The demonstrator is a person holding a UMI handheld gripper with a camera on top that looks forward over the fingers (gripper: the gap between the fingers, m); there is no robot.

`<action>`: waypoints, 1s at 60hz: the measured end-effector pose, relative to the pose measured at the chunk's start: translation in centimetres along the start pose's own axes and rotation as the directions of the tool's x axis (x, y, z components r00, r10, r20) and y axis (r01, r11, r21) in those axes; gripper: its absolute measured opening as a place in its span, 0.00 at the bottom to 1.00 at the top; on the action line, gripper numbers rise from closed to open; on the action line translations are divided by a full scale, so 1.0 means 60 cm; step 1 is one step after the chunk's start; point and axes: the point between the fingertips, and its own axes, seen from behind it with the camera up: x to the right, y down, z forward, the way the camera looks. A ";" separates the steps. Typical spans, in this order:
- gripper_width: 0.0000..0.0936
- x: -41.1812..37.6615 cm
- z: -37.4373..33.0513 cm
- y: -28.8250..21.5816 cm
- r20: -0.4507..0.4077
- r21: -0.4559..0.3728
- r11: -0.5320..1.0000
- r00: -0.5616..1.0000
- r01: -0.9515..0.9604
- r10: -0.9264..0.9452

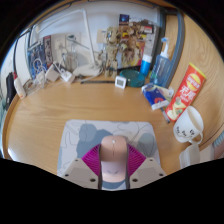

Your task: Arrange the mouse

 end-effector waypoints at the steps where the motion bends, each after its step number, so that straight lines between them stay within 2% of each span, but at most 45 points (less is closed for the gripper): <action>1: 0.33 -0.001 -0.001 -0.001 0.001 0.009 1.000 1.000 0.002 -0.002; 2: 0.34 -0.001 -0.001 -0.008 0.002 0.031 1.000 1.000 -0.003 0.003; 9: 0.41 0.000 0.000 -0.005 0.006 0.024 1.000 1.000 -0.016 0.016; 16: 0.50 0.003 0.001 -0.002 -0.012 -0.016 1.000 1.000 0.016 -0.016; 19: 0.62 0.009 -0.001 -0.002 -0.030 -0.036 0.999 0.999 0.033 -0.034; 22: 0.84 0.014 -0.005 -0.003 -0.040 -0.055 0.997 0.998 0.045 -0.047; 25: 0.93 0.008 -0.015 -0.008 -0.019 -0.067 0.996 0.998 0.051 -0.052; 35: 0.91 0.003 -0.085 -0.079 -0.001 -0.004 1.000 1.000 0.019 -0.019; 47: 0.91 0.003 -0.200 -0.182 0.030 0.109 0.994 0.999 -0.023 0.020; 60: 0.90 -0.003 -0.281 -0.225 0.045 0.172 0.985 0.999 0.000 -0.007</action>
